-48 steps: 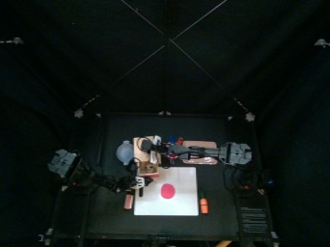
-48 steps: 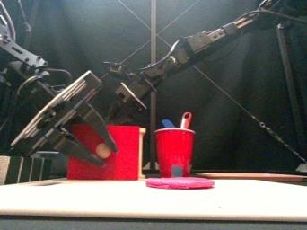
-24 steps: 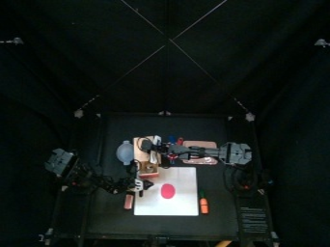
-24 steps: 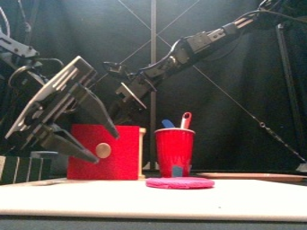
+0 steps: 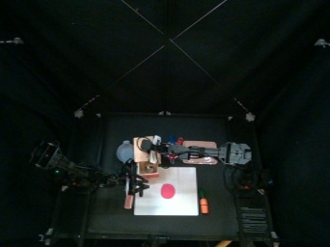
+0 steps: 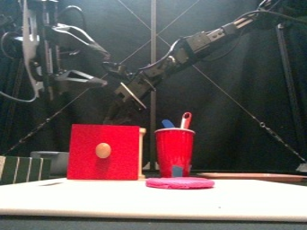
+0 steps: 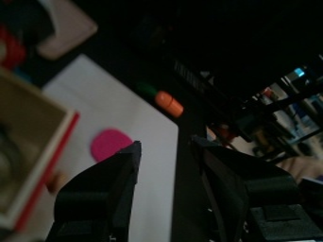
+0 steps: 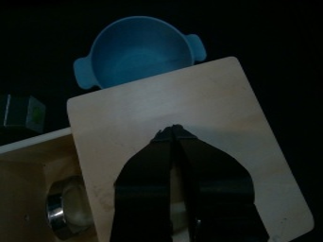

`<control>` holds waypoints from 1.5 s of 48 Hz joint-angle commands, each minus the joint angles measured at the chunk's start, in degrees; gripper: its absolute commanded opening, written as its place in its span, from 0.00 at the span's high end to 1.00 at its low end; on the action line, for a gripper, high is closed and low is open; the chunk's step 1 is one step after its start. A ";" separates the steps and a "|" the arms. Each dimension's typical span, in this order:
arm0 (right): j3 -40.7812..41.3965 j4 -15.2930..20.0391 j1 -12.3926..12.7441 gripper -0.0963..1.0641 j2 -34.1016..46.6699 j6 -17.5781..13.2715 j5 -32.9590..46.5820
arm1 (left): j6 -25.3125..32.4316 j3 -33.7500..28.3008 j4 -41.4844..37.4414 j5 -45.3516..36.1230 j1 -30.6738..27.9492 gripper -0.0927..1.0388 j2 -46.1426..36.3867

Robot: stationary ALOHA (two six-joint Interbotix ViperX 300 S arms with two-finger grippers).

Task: Get the cutter from the drawer then cut the dough then place the extra dough in the bowl
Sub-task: Place the cutter on the board

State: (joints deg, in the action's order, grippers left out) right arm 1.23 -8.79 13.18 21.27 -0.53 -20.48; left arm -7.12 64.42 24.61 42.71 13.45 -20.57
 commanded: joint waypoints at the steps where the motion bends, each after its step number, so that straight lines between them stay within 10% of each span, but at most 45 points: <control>1: -1.05 0.88 -1.41 0.86 -5.10 -0.09 -1.85 | 4.75 1.32 -1.14 1.23 -2.11 0.19 -3.43; 16: 0.26 0.88 -6.24 0.83 -10.72 0.00 -6.59 | 12.92 9.23 -0.18 1.32 -5.01 0.18 -15.91; 35: 0.44 1.85 -9.76 0.23 -10.20 -2.46 -9.93 | 13.36 11.95 -1.32 0.70 -15.73 0.18 -17.23; 72: -1.14 -3.43 -8.88 0.23 -2.99 -5.36 -12.74 | 13.45 15.47 -2.99 0.62 -17.31 0.19 -17.49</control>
State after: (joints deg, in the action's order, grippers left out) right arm 1.58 -12.13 3.96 19.42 -5.89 -33.66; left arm 6.15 80.16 21.80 43.15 -3.69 -38.06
